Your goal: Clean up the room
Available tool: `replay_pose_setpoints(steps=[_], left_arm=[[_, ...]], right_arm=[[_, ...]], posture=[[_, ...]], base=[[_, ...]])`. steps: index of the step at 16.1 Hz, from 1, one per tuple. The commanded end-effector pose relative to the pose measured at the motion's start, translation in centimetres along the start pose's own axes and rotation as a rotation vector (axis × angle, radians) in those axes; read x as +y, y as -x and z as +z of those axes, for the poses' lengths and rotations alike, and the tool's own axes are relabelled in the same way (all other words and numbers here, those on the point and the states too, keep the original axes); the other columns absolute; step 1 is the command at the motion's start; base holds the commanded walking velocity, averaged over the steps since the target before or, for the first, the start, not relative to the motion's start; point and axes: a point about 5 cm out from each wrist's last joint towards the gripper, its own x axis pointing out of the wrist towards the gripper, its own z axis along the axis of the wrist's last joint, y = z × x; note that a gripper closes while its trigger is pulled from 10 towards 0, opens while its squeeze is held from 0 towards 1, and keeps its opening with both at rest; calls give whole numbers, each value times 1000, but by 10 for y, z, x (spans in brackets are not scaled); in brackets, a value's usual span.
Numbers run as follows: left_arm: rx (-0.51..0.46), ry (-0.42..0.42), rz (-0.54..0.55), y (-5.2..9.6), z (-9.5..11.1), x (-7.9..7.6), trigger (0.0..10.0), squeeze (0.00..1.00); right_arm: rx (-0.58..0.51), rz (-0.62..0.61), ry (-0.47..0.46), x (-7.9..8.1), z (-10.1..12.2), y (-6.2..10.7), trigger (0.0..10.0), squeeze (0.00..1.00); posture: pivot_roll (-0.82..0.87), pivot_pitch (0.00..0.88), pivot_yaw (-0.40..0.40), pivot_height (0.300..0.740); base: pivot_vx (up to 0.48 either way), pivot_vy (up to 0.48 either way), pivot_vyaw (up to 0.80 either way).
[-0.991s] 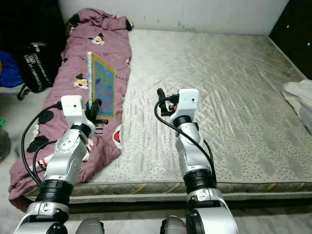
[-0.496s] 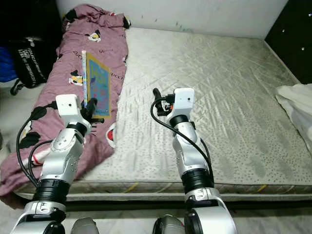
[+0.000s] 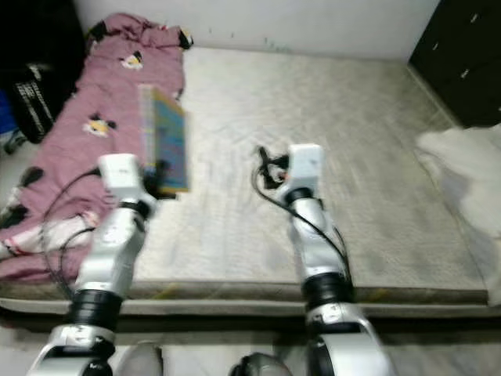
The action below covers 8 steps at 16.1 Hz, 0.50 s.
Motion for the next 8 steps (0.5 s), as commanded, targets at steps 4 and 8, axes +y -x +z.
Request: replay_pose_setpoints(steps=[4,8], left_arm=[[-53,-12,21,0,9,8,10000,0],[-60,-8,118,2,9,21,10000,0]], right_arm=[[-11,-1,11,-5,3,0,10000,0],[-15,3,20,-6,4,-1,10000,0]], posture=[[43,8,-71,740],[43,15,-70,740]], base=[[0,-167,0],[0,0,0]])
